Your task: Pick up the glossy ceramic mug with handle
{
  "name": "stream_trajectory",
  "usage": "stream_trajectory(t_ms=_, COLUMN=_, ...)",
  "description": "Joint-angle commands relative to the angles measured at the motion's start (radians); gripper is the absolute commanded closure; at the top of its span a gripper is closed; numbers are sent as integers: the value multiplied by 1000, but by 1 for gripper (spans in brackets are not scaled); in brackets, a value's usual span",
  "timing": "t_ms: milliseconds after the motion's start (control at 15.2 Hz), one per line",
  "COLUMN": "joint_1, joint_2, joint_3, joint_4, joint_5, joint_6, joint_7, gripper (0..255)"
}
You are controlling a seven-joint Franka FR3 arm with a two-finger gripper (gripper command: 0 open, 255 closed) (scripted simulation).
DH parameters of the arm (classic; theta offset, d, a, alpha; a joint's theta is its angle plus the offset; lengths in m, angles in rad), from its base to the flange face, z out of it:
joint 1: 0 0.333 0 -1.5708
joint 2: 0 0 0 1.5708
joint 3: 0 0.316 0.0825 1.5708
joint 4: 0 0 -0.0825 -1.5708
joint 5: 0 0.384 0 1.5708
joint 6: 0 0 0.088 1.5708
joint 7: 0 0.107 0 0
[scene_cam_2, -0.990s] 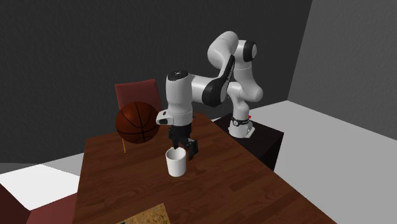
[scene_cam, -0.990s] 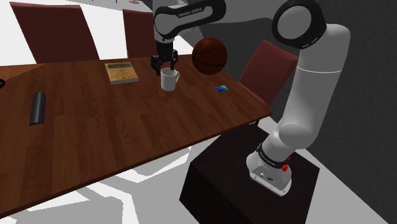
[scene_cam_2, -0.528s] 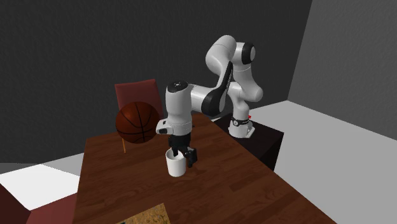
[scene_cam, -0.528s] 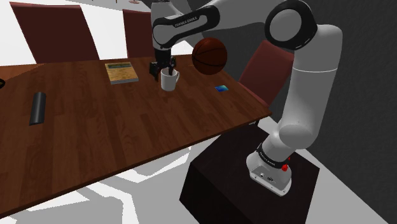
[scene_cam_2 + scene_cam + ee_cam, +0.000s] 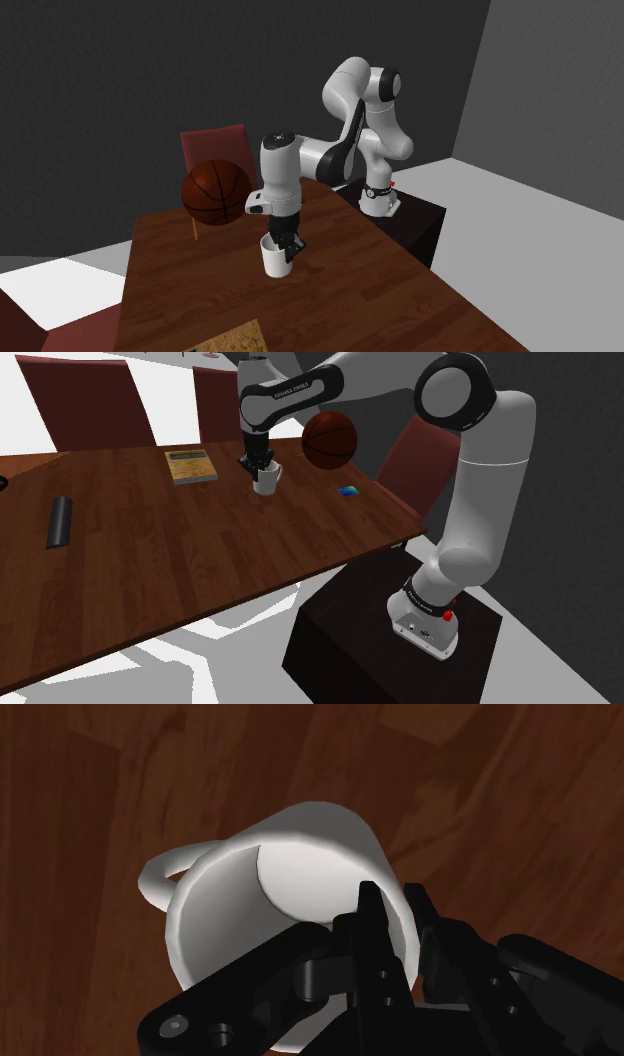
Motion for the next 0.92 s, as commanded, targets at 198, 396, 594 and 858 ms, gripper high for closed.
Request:
stream_trajectory(t_ms=198, joint_1=0, joint_2=-1, joint_3=0, joint_4=1, joint_5=0, joint_6=-2, joint_7=0, gripper=255)
stream_trajectory(t_ms=396, joint_1=-1, joint_2=-17, joint_3=2, joint_4=18, joint_5=4, joint_6=-36, joint_7=-3, gripper=255)
stream_trajectory(t_ms=594, joint_1=-1, joint_2=-32, joint_3=3, joint_4=38, joint_5=7, joint_6=-70, joint_7=-6, gripper=255)
stream_trajectory(t_ms=858, joint_1=-1, joint_2=-50, joint_3=4, joint_4=67, joint_5=11, joint_6=-117, joint_7=-10, gripper=255)
